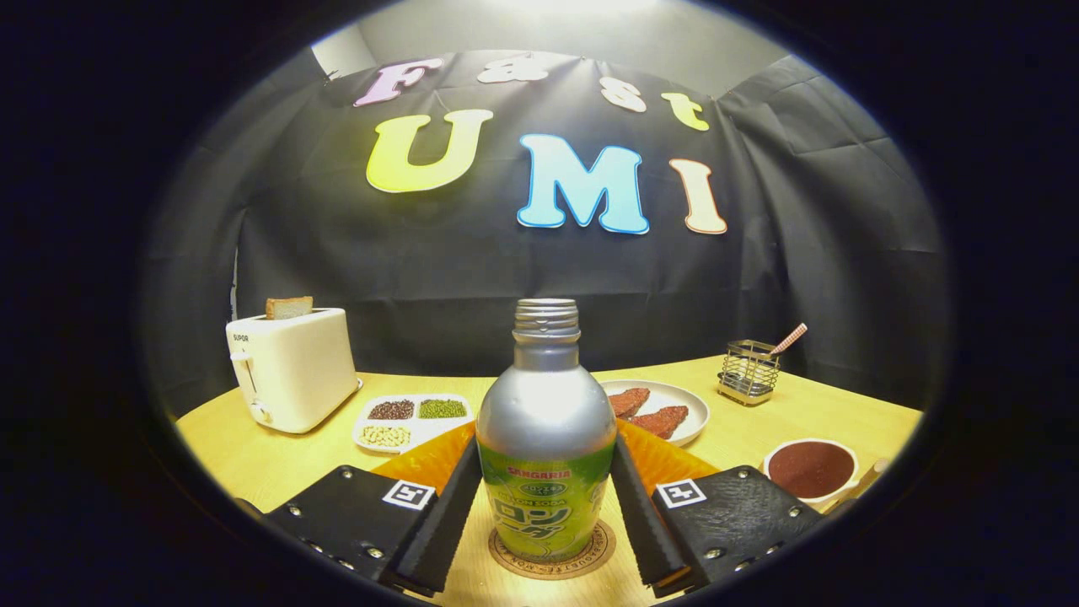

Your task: Take the bottle from table, then pour the juice into the cup, finally place the bottle on the coaster

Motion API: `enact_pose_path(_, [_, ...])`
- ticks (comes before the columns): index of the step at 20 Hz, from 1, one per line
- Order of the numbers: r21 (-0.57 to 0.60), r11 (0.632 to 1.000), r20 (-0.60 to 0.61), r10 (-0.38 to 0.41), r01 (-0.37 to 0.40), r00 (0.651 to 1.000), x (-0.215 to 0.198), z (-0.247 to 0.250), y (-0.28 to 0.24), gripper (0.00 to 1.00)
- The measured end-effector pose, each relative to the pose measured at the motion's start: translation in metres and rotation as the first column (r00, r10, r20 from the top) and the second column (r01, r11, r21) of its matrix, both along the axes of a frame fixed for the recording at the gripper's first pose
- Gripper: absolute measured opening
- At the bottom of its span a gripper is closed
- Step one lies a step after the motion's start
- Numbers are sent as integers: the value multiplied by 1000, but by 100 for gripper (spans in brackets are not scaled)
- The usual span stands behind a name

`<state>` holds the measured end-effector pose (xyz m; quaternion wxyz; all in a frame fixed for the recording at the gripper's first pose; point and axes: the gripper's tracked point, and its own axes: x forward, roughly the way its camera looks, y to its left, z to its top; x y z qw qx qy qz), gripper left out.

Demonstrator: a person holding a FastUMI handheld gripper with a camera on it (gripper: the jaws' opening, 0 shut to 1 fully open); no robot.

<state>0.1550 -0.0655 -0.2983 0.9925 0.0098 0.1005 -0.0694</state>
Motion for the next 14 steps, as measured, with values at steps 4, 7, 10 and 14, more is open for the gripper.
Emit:
enact_pose_path(4, [14,1000,71,-22,21,997,-5,29,-8,98])
enact_pose_path(7, [37,999,135,-28,23,990,-18,65,-12,98])
enact_pose_path(10, [37,999,166,-15,9,986,-36,105,-14,98])
enact_pose_path(14, [35,998,182,37,-44,983,-53,153,0,98])
